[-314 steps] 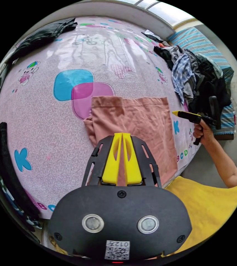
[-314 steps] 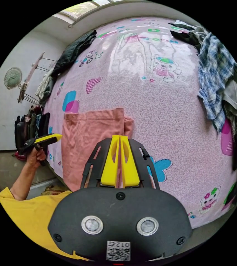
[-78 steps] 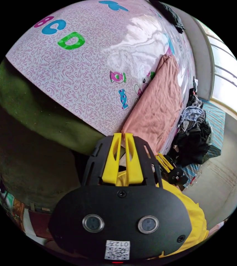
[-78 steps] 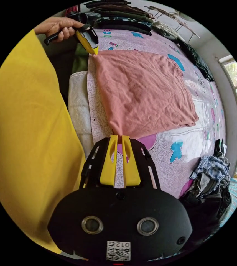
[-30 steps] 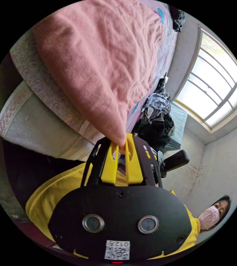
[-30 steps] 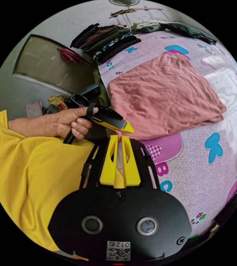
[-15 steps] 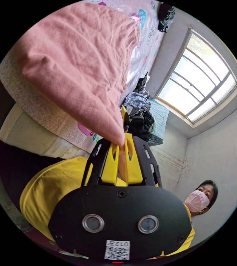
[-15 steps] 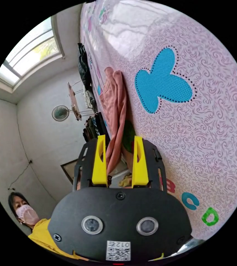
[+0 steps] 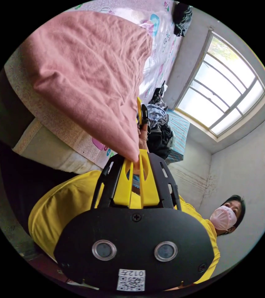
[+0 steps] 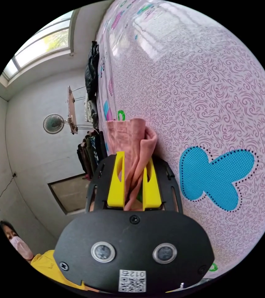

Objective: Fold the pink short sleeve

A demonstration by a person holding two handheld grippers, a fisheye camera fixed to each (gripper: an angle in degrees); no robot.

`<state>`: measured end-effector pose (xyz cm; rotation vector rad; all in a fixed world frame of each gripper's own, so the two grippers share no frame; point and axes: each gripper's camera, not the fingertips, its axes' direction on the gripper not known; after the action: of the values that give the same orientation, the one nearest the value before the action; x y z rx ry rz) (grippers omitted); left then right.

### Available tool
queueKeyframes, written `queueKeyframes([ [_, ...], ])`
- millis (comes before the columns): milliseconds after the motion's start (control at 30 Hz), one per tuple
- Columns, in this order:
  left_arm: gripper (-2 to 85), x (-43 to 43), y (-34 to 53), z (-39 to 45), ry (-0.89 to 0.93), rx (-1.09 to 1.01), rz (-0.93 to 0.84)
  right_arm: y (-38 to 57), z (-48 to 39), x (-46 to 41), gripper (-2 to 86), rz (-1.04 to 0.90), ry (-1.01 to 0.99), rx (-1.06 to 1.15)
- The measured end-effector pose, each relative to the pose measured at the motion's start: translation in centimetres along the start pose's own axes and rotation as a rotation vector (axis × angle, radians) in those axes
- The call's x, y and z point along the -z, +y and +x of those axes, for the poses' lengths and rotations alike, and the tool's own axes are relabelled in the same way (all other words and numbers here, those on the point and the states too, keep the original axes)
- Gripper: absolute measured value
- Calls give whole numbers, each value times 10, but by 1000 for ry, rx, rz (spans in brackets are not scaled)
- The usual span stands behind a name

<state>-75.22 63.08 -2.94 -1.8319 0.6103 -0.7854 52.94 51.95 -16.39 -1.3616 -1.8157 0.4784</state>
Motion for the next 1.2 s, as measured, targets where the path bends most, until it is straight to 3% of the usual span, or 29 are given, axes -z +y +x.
queueKeyframes([
  [200,65,20,28,-5,-7,7,0,-6,2,-12,20,71,-77,-63],
  [700,63,143,99,50,163,-285,144,-17,-173,-105,6,-15,-267,351],
  [1033,63,332,158,204,173,-606,305,-37,-415,-264,7,-98,-423,630],
  [1200,63,461,213,319,44,-854,475,-41,-553,-366,6,-147,-525,787],
])
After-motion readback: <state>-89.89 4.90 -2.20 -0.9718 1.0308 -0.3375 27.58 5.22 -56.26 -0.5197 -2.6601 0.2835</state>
